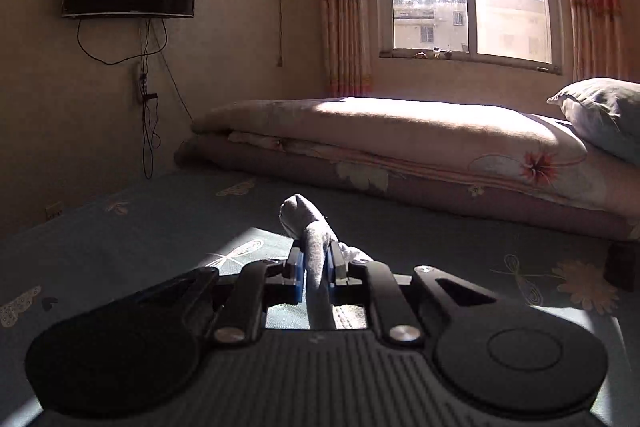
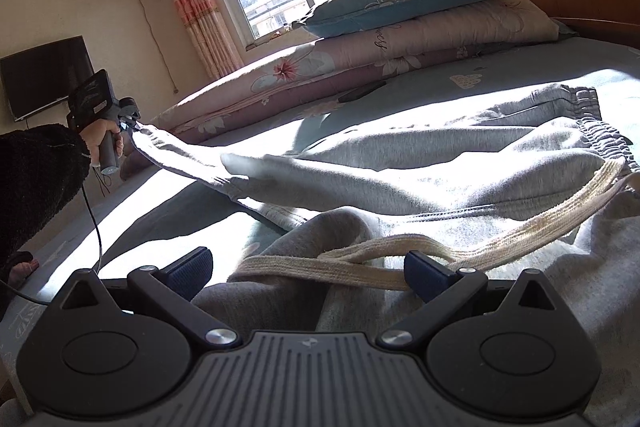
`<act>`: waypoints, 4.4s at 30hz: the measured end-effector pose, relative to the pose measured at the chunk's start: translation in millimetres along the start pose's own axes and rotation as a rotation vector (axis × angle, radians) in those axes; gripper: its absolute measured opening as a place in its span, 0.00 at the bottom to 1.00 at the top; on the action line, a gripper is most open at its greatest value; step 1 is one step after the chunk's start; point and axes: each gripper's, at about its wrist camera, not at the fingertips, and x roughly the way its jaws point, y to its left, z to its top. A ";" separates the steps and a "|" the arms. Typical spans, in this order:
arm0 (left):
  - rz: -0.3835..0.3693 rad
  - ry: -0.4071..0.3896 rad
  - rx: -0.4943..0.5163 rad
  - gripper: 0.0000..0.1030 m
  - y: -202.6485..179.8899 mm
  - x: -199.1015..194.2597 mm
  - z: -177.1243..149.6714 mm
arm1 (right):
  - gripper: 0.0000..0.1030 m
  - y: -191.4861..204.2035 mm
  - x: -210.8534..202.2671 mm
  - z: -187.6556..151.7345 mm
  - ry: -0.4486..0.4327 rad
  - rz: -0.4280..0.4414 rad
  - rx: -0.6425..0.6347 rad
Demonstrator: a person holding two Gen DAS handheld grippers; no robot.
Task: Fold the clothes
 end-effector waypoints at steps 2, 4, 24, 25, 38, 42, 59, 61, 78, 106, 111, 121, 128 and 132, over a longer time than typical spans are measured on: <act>0.008 0.063 0.019 0.25 -3.3 13.9 -8.4 | 1.00 2.2 2.4 -1.4 0.009 -0.007 -0.020; 0.068 0.126 0.041 0.62 -2.7 25.3 -21.8 | 1.00 4.3 4.1 -2.6 0.014 -0.014 -0.037; 0.115 0.391 0.025 0.64 33.4 -27.6 -20.8 | 1.00 0.5 -1.7 2.5 -0.013 0.007 -0.006; 0.102 0.393 0.036 0.65 31.8 -36.7 -15.6 | 1.00 -0.2 -2.8 3.1 -0.017 0.012 -0.001; -0.162 0.313 0.376 0.74 -12.3 -226.2 37.5 | 1.00 -17.6 -18.5 10.9 -0.092 0.082 0.149; -0.258 0.269 0.465 0.84 -16.5 -287.7 36.3 | 1.00 -27.6 -19.8 7.0 -0.098 0.094 0.235; -0.600 0.391 0.592 0.84 -37.1 -432.2 -103.5 | 1.00 -45.5 -101.6 -35.8 -0.190 0.070 0.348; -0.657 0.402 0.566 0.84 -42.5 -441.7 -118.6 | 1.00 -49.0 -110.9 -40.1 -0.207 0.055 0.369; -1.072 0.392 0.421 0.86 -85.4 -429.7 -227.5 | 1.00 -47.4 -116.0 -62.4 -0.129 -0.241 0.177; -1.201 0.411 0.408 0.99 -69.4 -408.5 -272.0 | 1.00 -71.3 -147.6 -29.0 -0.092 -0.581 0.347; -1.219 0.434 0.362 0.99 -66.7 -402.3 -271.2 | 1.00 -114.3 -141.4 -26.6 -0.055 -0.480 0.524; -1.252 0.448 0.313 0.99 -63.7 -394.6 -270.1 | 1.00 -138.3 -127.6 -33.4 -0.130 -0.399 0.552; -1.253 0.446 0.309 0.99 -63.2 -394.0 -270.4 | 1.00 -120.0 -112.5 -32.9 -0.069 -0.464 0.334; -1.254 0.445 0.304 0.99 -62.8 -393.5 -270.6 | 0.86 -126.8 -120.4 -29.6 -0.067 -0.472 0.390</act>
